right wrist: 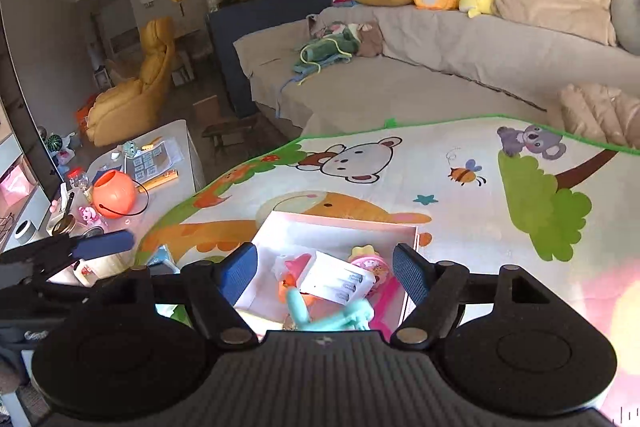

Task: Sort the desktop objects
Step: 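Carry crank toy and pink keychain over the pink box and release them, then reach the right tool to the blue wet-cotton pack while the left tool approaches the doll keychain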

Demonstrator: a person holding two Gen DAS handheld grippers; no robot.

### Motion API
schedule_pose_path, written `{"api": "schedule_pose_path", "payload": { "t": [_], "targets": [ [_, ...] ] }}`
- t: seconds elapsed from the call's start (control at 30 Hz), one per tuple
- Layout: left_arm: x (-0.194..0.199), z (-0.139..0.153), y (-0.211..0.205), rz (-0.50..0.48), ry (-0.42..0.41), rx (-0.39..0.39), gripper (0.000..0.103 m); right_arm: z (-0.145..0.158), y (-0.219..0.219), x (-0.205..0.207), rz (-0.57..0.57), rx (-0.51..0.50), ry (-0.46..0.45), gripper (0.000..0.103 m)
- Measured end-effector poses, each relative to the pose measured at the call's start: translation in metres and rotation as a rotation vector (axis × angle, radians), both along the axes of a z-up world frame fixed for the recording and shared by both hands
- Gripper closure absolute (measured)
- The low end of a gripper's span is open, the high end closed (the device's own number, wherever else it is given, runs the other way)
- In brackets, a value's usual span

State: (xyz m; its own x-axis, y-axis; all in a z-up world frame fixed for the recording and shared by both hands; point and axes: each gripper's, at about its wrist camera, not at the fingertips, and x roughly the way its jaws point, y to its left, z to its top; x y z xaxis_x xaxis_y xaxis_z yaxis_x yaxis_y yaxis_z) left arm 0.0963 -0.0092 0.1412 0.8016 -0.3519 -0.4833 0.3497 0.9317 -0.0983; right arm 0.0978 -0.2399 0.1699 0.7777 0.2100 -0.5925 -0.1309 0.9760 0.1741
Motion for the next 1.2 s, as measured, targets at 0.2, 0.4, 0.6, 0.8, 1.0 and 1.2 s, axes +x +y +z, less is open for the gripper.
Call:
{"api": "schedule_pose_path", "payload": {
  "t": [0.2,0.4,0.6,0.8,1.0,1.2],
  "targets": [
    [-0.049,-0.073,0.050,0.136,0.099,0.165,0.003,-0.031,0.026,0.001,0.016,-0.052,0.058,0.022],
    [-0.073,-0.101,0.111,0.276,0.153,0.142,0.002,-0.041,0.104,0.005,0.157,-0.111,0.059,0.009],
    [-0.083,-0.109,0.147,0.377,0.164,0.054,0.001,-0.066,0.208,0.035,0.311,-0.138,0.113,0.002],
    [-0.078,-0.121,0.146,0.333,0.224,0.036,0.000,-0.107,0.297,0.086,0.333,-0.255,0.079,0.002],
    [-0.067,-0.128,0.146,0.322,0.234,0.051,0.000,-0.138,0.329,0.124,0.369,-0.367,0.131,0.010],
    [-0.065,-0.131,0.149,0.305,0.247,0.018,0.000,-0.136,0.308,0.100,0.382,-0.372,0.131,0.053]
  ]
}}
